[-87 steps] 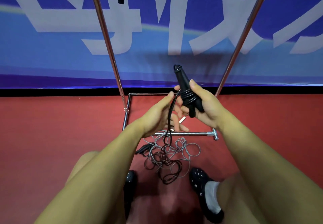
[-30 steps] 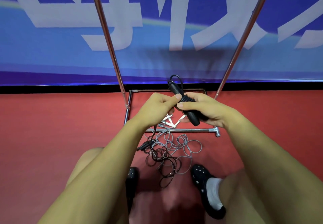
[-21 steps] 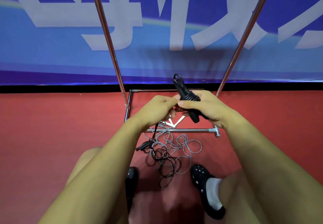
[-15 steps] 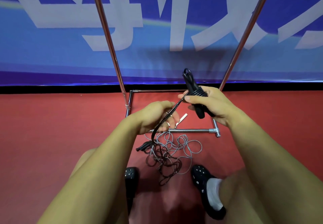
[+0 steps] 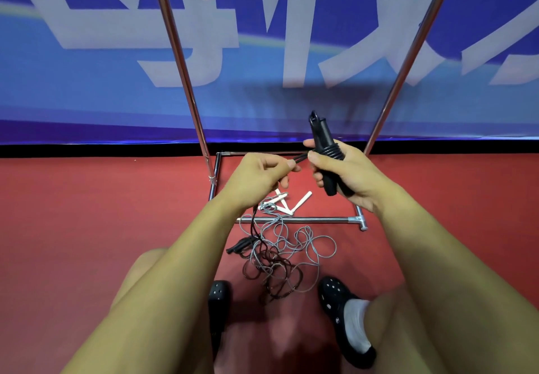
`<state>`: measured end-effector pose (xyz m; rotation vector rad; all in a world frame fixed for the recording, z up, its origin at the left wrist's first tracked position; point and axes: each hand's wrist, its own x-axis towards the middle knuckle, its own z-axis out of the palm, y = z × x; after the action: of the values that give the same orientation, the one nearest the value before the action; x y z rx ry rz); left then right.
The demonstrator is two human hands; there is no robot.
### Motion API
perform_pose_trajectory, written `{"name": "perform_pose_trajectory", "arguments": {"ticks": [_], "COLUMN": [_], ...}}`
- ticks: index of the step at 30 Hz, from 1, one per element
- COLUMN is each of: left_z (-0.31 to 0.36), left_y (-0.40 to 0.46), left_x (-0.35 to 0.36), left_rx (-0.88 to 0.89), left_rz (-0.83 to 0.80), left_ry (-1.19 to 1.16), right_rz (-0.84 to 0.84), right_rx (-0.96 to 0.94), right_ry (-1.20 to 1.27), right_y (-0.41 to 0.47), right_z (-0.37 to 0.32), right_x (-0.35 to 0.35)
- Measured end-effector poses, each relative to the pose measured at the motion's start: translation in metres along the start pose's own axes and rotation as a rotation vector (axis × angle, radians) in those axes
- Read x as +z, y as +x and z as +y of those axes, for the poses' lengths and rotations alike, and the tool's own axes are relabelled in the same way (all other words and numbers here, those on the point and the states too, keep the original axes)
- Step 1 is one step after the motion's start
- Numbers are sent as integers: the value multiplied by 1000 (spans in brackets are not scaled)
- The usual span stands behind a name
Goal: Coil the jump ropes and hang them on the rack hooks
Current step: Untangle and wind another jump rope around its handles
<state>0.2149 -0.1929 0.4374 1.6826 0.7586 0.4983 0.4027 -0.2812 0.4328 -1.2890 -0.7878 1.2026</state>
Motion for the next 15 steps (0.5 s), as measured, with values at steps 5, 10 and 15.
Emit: {"name": "perform_pose_trajectory", "arguments": {"ticks": [5, 10, 15], "left_z": [0, -2, -4], "left_y": [1, 3, 5], "left_x": [0, 2, 1], "left_rx": [-1, 27, 25], "left_rz": [125, 179, 197], "left_ry": [147, 232, 322], "right_rz": [-62, -43, -76], "right_rx": [140, 136, 10], "right_ry": [206, 153, -27], "right_y": [1, 2, 5], "right_z": [-5, 0, 6], "right_x": [0, 3, 1]}}
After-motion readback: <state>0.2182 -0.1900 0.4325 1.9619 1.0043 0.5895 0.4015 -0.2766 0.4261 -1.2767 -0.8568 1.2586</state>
